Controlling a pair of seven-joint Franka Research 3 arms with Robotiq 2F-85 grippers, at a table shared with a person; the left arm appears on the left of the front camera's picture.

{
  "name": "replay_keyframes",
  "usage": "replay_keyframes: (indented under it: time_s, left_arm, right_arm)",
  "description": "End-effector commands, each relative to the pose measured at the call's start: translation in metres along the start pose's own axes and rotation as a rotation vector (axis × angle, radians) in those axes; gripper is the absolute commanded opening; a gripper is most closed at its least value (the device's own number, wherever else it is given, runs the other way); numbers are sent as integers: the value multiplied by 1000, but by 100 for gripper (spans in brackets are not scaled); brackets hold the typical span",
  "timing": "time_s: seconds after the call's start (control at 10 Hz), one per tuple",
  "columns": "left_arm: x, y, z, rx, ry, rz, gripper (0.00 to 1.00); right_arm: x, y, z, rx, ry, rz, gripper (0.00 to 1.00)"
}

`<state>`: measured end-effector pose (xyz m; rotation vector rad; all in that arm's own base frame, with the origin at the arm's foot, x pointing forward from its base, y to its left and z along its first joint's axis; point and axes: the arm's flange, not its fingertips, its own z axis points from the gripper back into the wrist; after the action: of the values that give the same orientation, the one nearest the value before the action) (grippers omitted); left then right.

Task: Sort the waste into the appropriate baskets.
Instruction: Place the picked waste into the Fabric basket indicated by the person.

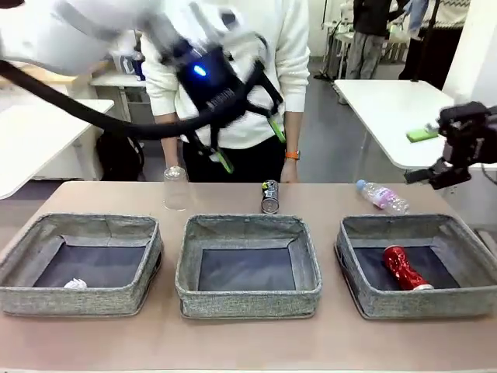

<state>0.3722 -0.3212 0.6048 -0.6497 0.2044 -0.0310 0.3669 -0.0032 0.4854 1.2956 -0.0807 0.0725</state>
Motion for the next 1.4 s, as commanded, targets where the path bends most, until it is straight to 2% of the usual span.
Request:
replay_keyframes:
  time_s: [0.0,0.2,0.4,0.5,0.6,0.7,0.8,0.9,1.0,1.1,1.3]
  left_arm:
    - [-11,54,41,-149,94,-134,100]
    - [-22,103,82,-300,45,-182,100]
    - [-36,155,104,-449,-1,-268,100]
    - [-47,191,110,-583,-67,-291,100]
    - [-54,209,110,-651,-87,-302,100]
    - [-79,248,111,-763,-160,-251,100]
    - [-96,274,110,-816,-185,-199,100]
    - [-112,294,107,-842,-204,-155,100]
    - [-128,312,102,-858,-192,-138,100]
    - [-141,326,100,-854,-156,-146,100]
    - [-152,342,95,-823,-42,-158,100]
  right_arm:
    - [-3,18,-44,97,-118,-144,100]
    - [-17,41,-75,179,-211,-279,100]
    - [-31,63,-77,232,-261,-364,100]
    - [-40,72,-65,213,-245,-369,100]
    - [-44,74,-57,178,-247,-348,100]
    - [-47,71,-35,77,-212,-344,100]
    - [-45,64,-19,9,-176,-383,100]
    - [-41,57,-1,-4,-127,-399,100]
    - [-31,49,25,18,-125,-417,100]
    - [-23,44,49,97,-121,-450,100]
    - [-16,34,70,146,-126,-454,100]
